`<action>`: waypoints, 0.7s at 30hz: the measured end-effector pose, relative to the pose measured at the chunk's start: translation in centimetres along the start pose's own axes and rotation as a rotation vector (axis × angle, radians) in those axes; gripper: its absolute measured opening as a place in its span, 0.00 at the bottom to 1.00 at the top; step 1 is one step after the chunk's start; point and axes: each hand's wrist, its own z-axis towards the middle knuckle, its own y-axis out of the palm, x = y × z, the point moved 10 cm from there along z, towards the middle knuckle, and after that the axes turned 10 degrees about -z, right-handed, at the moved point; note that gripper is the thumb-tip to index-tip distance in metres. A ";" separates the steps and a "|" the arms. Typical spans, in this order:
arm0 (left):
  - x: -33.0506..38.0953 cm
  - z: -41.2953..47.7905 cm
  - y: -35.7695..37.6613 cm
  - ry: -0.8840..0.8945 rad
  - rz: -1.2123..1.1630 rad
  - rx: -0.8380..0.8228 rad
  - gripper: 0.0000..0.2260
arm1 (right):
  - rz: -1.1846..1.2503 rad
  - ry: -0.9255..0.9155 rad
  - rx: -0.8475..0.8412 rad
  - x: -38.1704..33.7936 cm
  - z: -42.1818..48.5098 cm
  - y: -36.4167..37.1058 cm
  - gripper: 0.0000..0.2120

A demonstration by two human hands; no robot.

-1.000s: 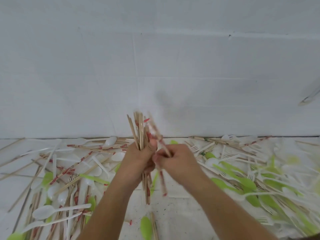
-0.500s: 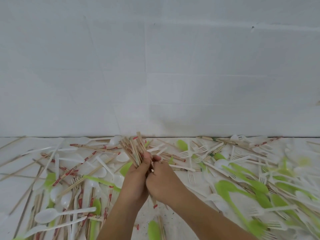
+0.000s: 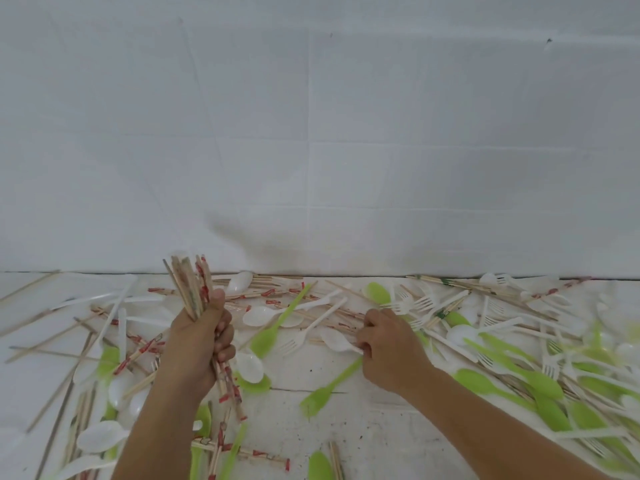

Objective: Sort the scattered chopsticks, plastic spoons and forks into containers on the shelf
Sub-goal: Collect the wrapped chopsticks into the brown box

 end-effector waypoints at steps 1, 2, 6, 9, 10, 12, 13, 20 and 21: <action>0.2 0.0 -0.5 0.002 -0.007 -0.003 0.11 | -0.006 -0.036 -0.005 -0.4 -0.7 -0.1 0.07; 0.3 0.0 -0.9 0.003 -0.012 -0.003 0.10 | 0.001 -0.065 -0.016 -0.6 -1.3 0.0 0.08; 0.1 -0.3 -1.4 -0.002 -0.008 -0.023 0.12 | 0.086 -0.029 -0.083 -0.1 -2.2 0.9 0.09; -0.2 -0.5 -0.8 -0.008 -0.003 -0.048 0.13 | 0.132 0.024 -0.089 0.1 -0.9 0.1 0.23; -0.2 -0.6 -0.4 -0.009 -0.004 -0.057 0.13 | 0.102 -0.008 -0.145 -0.3 -0.4 0.2 0.29; -0.2 -0.8 0.2 -0.010 -0.005 -0.073 0.14 | -0.026 -0.071 -0.257 -1.4 0.7 0.9 0.36; -0.2 -0.8 0.5 -0.010 -0.004 -0.077 0.14 | -0.071 -0.078 -0.278 -1.7 1.3 1.1 0.35; -0.7 -1.0 1.2 -0.030 0.003 -0.083 0.14 | -0.129 -0.029 -0.273 -1.8 3.5 1.1 0.11; -0.7 -0.9 1.2 -0.027 0.001 -0.081 0.14 | -0.132 -0.014 -0.285 -1.9 3.7 1.2 0.12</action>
